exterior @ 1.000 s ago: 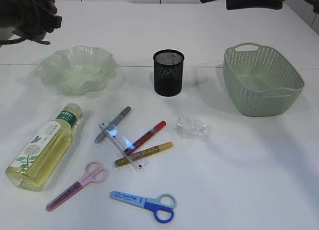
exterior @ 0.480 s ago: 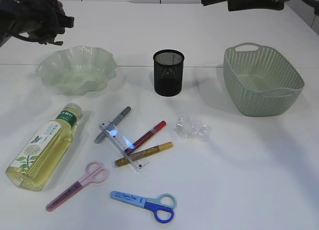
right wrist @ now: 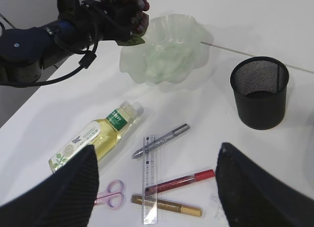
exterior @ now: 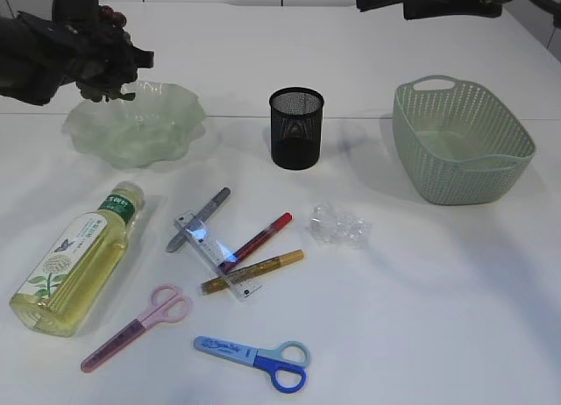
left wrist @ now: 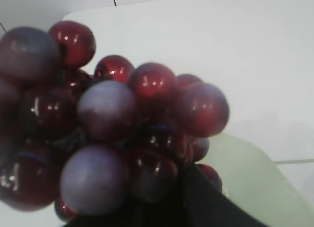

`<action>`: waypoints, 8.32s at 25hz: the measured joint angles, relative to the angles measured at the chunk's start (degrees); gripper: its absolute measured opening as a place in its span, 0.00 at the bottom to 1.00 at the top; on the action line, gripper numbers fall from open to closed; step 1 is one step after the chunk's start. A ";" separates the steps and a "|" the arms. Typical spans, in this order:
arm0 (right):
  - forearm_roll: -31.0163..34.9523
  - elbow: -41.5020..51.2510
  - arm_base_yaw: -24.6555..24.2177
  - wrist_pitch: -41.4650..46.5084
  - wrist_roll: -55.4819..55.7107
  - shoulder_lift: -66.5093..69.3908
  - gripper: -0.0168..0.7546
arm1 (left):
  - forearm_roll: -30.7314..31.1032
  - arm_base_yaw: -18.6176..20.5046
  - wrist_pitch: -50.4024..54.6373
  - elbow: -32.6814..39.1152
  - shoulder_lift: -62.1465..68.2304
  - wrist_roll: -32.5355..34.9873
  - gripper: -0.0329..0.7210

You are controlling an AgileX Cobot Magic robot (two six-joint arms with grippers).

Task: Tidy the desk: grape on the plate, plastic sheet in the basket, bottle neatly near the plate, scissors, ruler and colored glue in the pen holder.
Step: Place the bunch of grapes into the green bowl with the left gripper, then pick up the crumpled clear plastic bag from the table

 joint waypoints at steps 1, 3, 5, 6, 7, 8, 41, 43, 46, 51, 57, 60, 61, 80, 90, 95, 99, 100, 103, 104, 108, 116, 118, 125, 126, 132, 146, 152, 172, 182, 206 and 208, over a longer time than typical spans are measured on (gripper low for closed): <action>0.00 0.00 0.00 -0.13 0.00 0.00 0.77 | -0.22 0.00 0.00 -0.22 0.54 0.00 0.16; -0.07 0.00 0.00 -0.24 0.00 0.00 0.77 | -0.31 0.00 -0.32 -0.36 1.47 0.00 0.16; -0.07 0.00 0.00 -0.24 0.00 0.00 0.77 | -0.44 0.00 -0.44 -0.79 2.31 0.00 0.16; -0.07 0.00 0.00 -0.24 0.00 0.00 0.77 | -0.57 0.00 -0.66 -0.92 2.47 0.00 0.16; -0.07 0.00 0.00 -0.33 0.00 0.00 0.77 | -0.69 0.00 -0.91 -1.30 2.83 0.00 0.16; -0.07 0.00 0.00 -0.43 0.00 0.00 0.77 | -0.85 0.00 -0.93 -1.51 2.99 0.00 0.17; -2.01 0.00 0.00 -0.79 1.74 0.00 0.77 | 4.17 0.96 26.21 -2.38 -4.06 -0.24 0.42; -3.40 0.00 0.00 -0.79 2.78 0.00 0.77 | 5.05 0.96 31.67 -2.38 -6.29 -0.24 0.42; -5.28 0.00 0.00 -0.24 4.18 0.00 0.77 | 5.90 0.96 39.66 -2.38 -9.75 -1.71 0.42; -8.12 0.00 0.00 2.76 6.16 0.00 0.77 | 12.96 1.38 53.87 -2.38 -14.65 -12.52 0.42; -9.94 0.00 0.00 7.21 7.89 0.00 0.77 | 25.89 1.52 72.51 -2.38 -19.68 -24.46 0.42; -12.42 0.00 0.00 10.08 10.16 0.00 0.77 | 30.63 1.52 80.89 -2.38 -22.76 -30.39 0.42; -13.67 0.00 0.00 10.88 11.47 0.00 0.77 | 32.61 1.52 83.22 -2.38 -23.65 -33.10 0.42; -27.53 0.00 0.00 19.53 32.56 0.38 0.77 | 49.18 1.65 90.81 -2.42 -28.07 -62.74 0.66; -39.40 -3.24 7.07 20.12 35.12 5.08 0.77 | 47.76 1.65 90.94 -2.42 -31.08 -62.87 0.67; -47.09 -12.22 12.35 23.30 42.81 13.58 0.77 | 47.67 1.65 90.94 -2.42 -32.42 -62.87 0.67; -48.58 -18.59 12.70 23.40 46.39 20.81 0.77 | 47.64 1.65 90.98 -2.42 -32.77 -62.87 0.67; -48.85 -19.73 13.03 23.44 46.89 22.49 0.77 | 47.75 1.65 90.98 -2.42 -32.77 -62.87 0.67; -48.84 -22.45 14.68 23.53 47.55 26.83 0.77 | 48.02 1.65 90.98 -2.42 -32.86 -62.89 0.67; -48.84 -23.19 14.89 23.53 47.55 28.21 0.77 | 48.13 1.65 90.98 -2.42 -32.86 -62.89 0.67; -49.52 -24.38 15.25 23.53 47.68 32.68 0.77 | 48.24 1.65 91.07 -2.42 -33.13 -62.89 0.67; -51.54 -24.45 15.25 23.28 47.71 36.89 0.77 | 47.87 1.65 91.07 -2.42 -34.00 -62.89 0.67; -51.46 -24.45 15.25 23.20 47.71 36.92 0.77 | 47.87 1.65 91.07 -2.42 -34.13 -62.89 0.67; -50.99 -24.45 15.25 19.70 47.71 37.12 0.77 | 47.78 1.65 91.07 -2.42 -34.16 -62.89 0.67; -50.99 -24.45 15.25 18.96 47.71 37.14 0.77 | 47.78 1.65 91.07 -2.42 -34.16 -62.99 0.67; -50.99 -24.54 15.25 16.00 46.43 38.90 0.77 | 47.78 1.65 91.07 -2.42 -34.16 -62.99 0.67; -50.99 -25.64 15.93 13.81 43.24 43.76 0.77 | 49.41 1.65 91.11 -2.42 -34.16 -62.99 0.67; -53.89 -25.64 15.93 13.12 43.03 44.11 0.77 | 49.62 1.65 91.11 -2.42 -34.16 -62.99 0.67; -53.35 -29.54 15.93 17.49 42.39 44.93 0.78 | 49.62 1.65 91.11 -2.42 -34.16 -62.99 0.66; -52.83 -34.01 15.93 20.70 42.59 44.93 0.78 | 49.51 1.65 91.11 -2.42 -34.51 -62.99 0.65; -59.43 -34.01 15.93 18.16 42.61 48.23 0.78 | 49.51 1.65 91.11 -2.42 -34.51 -62.99 0.65; -59.53 -34.01 15.93 18.16 42.61 48.65 0.78 | 49.62 1.65 91.11 -2.42 -34.51 -62.99 0.65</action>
